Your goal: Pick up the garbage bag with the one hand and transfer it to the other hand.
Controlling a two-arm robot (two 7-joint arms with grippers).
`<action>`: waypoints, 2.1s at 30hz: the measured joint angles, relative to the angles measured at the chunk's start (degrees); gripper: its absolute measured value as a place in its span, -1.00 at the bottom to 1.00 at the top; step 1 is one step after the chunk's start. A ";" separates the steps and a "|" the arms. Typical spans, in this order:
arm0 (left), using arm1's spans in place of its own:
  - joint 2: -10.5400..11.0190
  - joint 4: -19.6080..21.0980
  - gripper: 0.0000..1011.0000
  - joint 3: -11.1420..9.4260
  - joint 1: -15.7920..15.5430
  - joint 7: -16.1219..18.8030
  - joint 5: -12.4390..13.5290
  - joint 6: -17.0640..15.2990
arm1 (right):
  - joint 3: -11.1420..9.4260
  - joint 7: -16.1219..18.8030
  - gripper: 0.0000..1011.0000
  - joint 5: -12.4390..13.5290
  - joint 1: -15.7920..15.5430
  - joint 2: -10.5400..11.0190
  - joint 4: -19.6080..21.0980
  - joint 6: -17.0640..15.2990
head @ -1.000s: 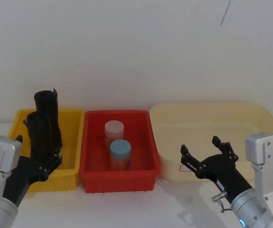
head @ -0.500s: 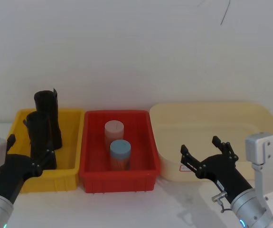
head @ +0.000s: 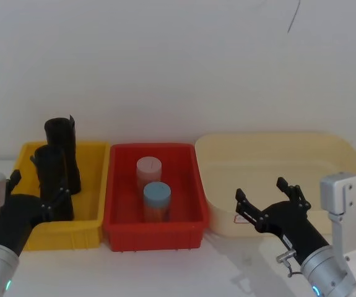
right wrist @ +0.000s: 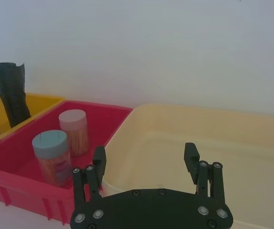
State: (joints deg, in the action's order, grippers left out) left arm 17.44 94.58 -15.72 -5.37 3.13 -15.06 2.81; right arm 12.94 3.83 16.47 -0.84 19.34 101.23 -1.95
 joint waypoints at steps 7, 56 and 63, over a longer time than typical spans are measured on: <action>-0.53 -2.50 0.98 0.02 -2.07 -1.19 -0.07 -0.06 | 0.00 0.00 0.98 0.00 0.00 0.00 0.00 0.00; -1.76 -9.68 -0.16 -1.88 -13.49 -12.78 0.76 -2.97 | 0.00 0.00 0.98 0.00 0.00 0.00 0.00 0.00; -1.52 -6.88 -0.22 -2.58 -14.64 -14.09 1.74 -3.55 | 0.00 0.00 0.98 0.00 0.00 0.00 0.00 0.00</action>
State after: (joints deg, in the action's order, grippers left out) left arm 15.92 87.71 -18.30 -20.02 -10.96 -13.32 -0.74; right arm 12.94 3.83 16.47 -0.84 19.34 101.23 -1.95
